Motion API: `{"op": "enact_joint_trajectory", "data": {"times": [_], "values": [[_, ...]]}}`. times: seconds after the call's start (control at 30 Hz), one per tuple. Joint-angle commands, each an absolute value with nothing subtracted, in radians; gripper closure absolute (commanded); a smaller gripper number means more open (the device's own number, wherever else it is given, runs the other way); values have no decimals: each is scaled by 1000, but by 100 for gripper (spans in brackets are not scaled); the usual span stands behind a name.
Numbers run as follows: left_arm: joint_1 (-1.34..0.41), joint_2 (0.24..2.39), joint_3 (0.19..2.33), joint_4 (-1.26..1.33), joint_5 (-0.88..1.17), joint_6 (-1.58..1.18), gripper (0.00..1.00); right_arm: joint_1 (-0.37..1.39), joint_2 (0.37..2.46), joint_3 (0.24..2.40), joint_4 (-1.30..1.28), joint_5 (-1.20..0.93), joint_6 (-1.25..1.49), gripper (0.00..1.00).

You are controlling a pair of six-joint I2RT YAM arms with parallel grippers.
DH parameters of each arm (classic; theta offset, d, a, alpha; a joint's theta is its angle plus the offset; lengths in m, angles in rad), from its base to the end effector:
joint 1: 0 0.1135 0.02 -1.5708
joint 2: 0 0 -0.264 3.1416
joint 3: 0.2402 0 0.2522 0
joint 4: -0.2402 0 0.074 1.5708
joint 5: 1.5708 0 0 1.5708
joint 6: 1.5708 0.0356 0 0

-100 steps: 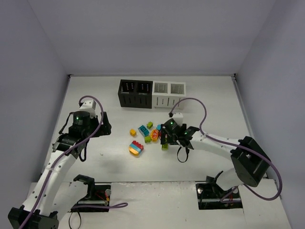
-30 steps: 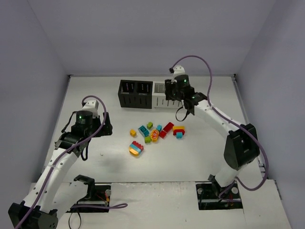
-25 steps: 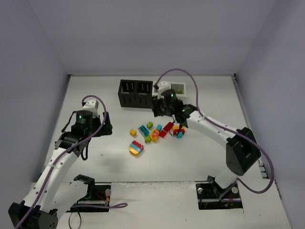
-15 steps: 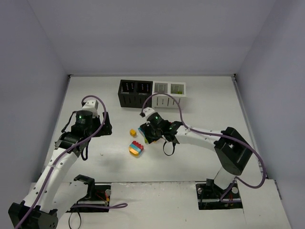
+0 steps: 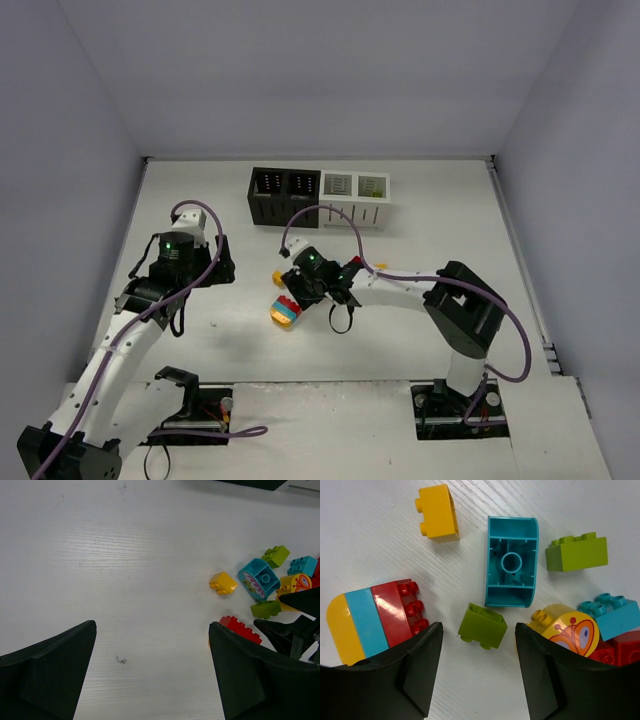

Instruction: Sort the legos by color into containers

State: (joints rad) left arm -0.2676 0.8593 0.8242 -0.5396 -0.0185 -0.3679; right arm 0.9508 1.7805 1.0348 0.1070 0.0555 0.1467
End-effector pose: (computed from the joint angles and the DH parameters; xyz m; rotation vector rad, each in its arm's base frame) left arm 0.1801 -0.0487 0.3052 -0.1194 2.1627 -0.3489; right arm 0.2245 0.3110 0.1843 -0.8565 2.0950 0.5402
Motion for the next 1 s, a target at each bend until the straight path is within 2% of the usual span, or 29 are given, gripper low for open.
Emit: {"op": "enact_joint_trajectory", "data": {"times": [0.0,0.13,0.23,0.33,0.37,0.47,0.7,0.83,0.97], "values": [[-275,847,841,-488,-25,-354,13,956,1782,1071,115,121,133,44],[-275,847,841,-488,-26,-354,13,959,1781,1052,110,138,153,48],[-276,847,841,-488,-26,-354,13,957,1779,1042,110,138,166,55],[-276,850,841,-488,-28,-356,13,959,1773,1042,120,138,166,71],[-276,851,841,-488,-28,-356,13,957,1770,1045,120,138,160,82],[-275,853,841,-488,-28,-356,13,957,1746,1055,120,133,153,100],[-275,854,841,-488,-29,-356,13,907,1566,1136,107,172,141,100],[-276,856,841,-488,-25,-356,13,717,1522,1221,101,195,144,100],[-276,853,841,-488,-29,-356,13,569,1575,1317,103,222,130,100]]}}
